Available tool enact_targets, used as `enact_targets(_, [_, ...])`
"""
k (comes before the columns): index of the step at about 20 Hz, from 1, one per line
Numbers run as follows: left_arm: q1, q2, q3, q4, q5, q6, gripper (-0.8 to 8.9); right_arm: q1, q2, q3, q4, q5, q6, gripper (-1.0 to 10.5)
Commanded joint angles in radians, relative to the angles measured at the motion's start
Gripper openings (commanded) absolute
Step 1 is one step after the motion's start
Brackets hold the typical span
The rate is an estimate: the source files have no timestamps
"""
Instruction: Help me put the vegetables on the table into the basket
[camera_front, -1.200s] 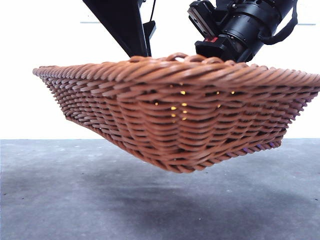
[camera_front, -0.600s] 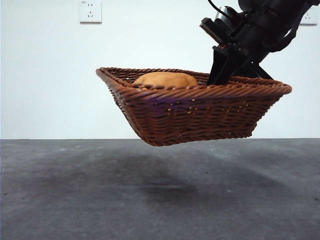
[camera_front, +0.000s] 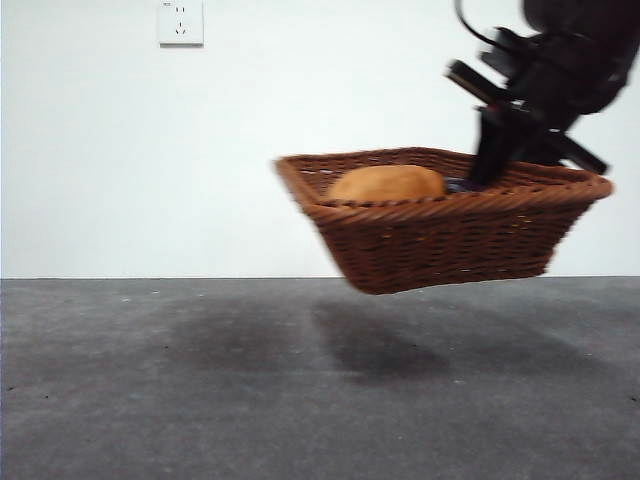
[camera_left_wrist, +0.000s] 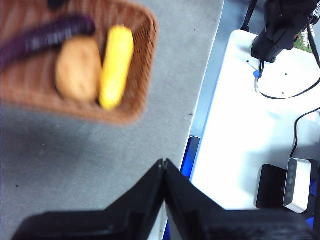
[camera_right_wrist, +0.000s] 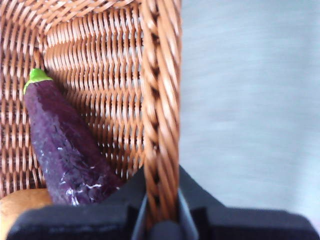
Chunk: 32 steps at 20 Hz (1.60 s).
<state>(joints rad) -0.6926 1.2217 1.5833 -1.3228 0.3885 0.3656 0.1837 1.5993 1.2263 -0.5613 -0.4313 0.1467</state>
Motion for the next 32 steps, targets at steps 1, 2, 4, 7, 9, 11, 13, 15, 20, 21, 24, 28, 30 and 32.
enact_targets(1, [0.000, -0.003, -0.005, 0.003, 0.003, 0.006, -0.07, -0.079, 0.001, 0.003, -0.001, -0.034, 0.006, -0.1])
enact_targets(2, [0.000, -0.003, -0.005, 0.003, 0.003, 0.008, -0.07, -0.117, 0.001, 0.003, -0.008, -0.047, 0.002, -0.1])
enact_targets(4, [0.000, -0.003, -0.005, 0.003, 0.003, 0.010, -0.07, -0.176, 0.006, 0.003, -0.019, -0.051, -0.032, -0.1])
enact_targets(7, [0.000, -0.003, -0.005, 0.003, 0.004, 0.009, -0.07, -0.222, 0.051, 0.003, -0.031, -0.051, -0.074, -0.1])
enact_targets(9, [0.000, -0.003, -0.005, 0.003, 0.004, 0.009, -0.07, -0.225, 0.110, 0.003, -0.040, -0.051, -0.114, -0.1])
enact_targets(11, [0.000, -0.003, -0.005, 0.003, 0.003, 0.009, -0.07, -0.225, 0.164, 0.003, -0.026, -0.045, -0.130, -0.1])
enact_targets(13, [0.000, -0.003, -0.005, 0.003, 0.003, 0.009, -0.07, -0.225, 0.209, 0.003, -0.012, -0.042, -0.133, -0.1])
enact_targets(15, [0.000, -0.003, -0.005, 0.003, 0.003, 0.009, -0.07, -0.225, 0.251, 0.003, -0.010, -0.024, -0.152, -0.1])
enact_targets(20, [0.000, -0.003, -0.005, 0.003, 0.003, 0.009, -0.07, -0.225, 0.308, 0.003, 0.018, -0.006, -0.160, -0.1])
enact_targets(21, [0.000, -0.003, -0.005, 0.003, 0.004, 0.009, -0.07, -0.225, 0.308, 0.003, 0.031, -0.006, -0.159, -0.1])
enact_targets(24, [0.000, -0.003, -0.005, 0.003, 0.004, 0.009, -0.07, -0.224, 0.307, 0.005, 0.033, -0.006, -0.159, 0.7])
enact_targets(28, [0.000, -0.003, -0.005, 0.003, 0.004, 0.009, -0.07, -0.224, 0.304, 0.014, 0.029, -0.007, -0.159, 3.6])
enact_targets(30, [0.000, -0.003, -0.005, 0.003, 0.003, 0.009, -0.07, -0.232, 0.269, 0.048, -0.018, 0.007, -0.185, 3.6])
enact_targets(32, [0.003, -0.003, -0.005, 0.003, 0.003, 0.010, -0.07, -0.259, 0.188, 0.108, -0.129, 0.063, -0.213, 3.5])
